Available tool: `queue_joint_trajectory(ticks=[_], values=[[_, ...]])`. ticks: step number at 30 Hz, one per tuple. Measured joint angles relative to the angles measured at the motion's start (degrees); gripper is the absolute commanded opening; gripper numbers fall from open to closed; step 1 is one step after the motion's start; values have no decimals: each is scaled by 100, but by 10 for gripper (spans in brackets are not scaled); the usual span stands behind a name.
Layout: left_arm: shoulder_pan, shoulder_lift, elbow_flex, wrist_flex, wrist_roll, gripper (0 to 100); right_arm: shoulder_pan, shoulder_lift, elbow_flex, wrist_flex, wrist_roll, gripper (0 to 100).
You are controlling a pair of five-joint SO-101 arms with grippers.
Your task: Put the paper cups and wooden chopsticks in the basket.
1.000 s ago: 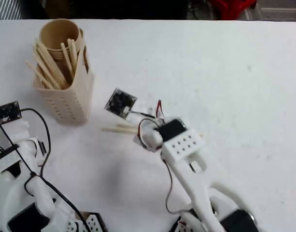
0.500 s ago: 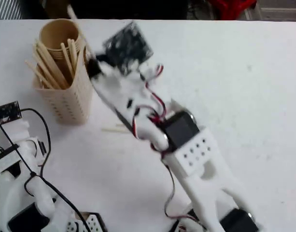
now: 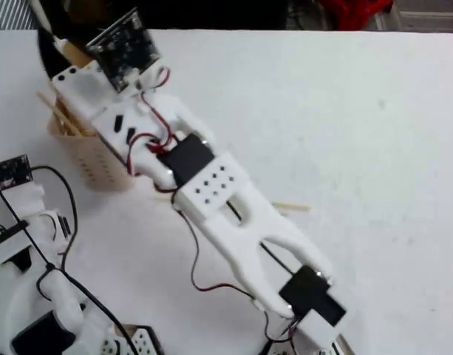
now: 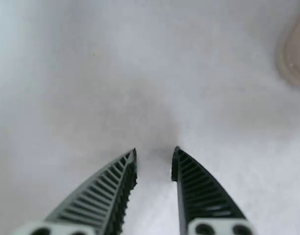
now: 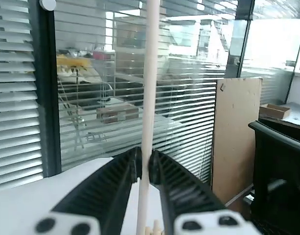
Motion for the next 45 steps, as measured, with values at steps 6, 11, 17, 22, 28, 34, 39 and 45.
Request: queue_joint_trajectory(ticks=[6,11,17,22,28,34,39,45], values=[[0,0,0,0,0,135,44,176,0,-123,0,28],[0,0,0,0,0,135,9,176,0,-114,0,166],[0,0,0,0,0,135,35,176,-9,484,0,148],[0,0,0,0,0,135,97,176,-9,1442,0,102],[0,0,0,0,0,135,255,-308,-9,3270,0,76],[0,0,0,0,0,135,519,-1327,-97,6075,0,157],[105,0,0,0,-9,135,835,-1459,-79,8237,1160,190],[158,0,-18,396,-791,135,1389,-1495,1732,8053,2998,190]])
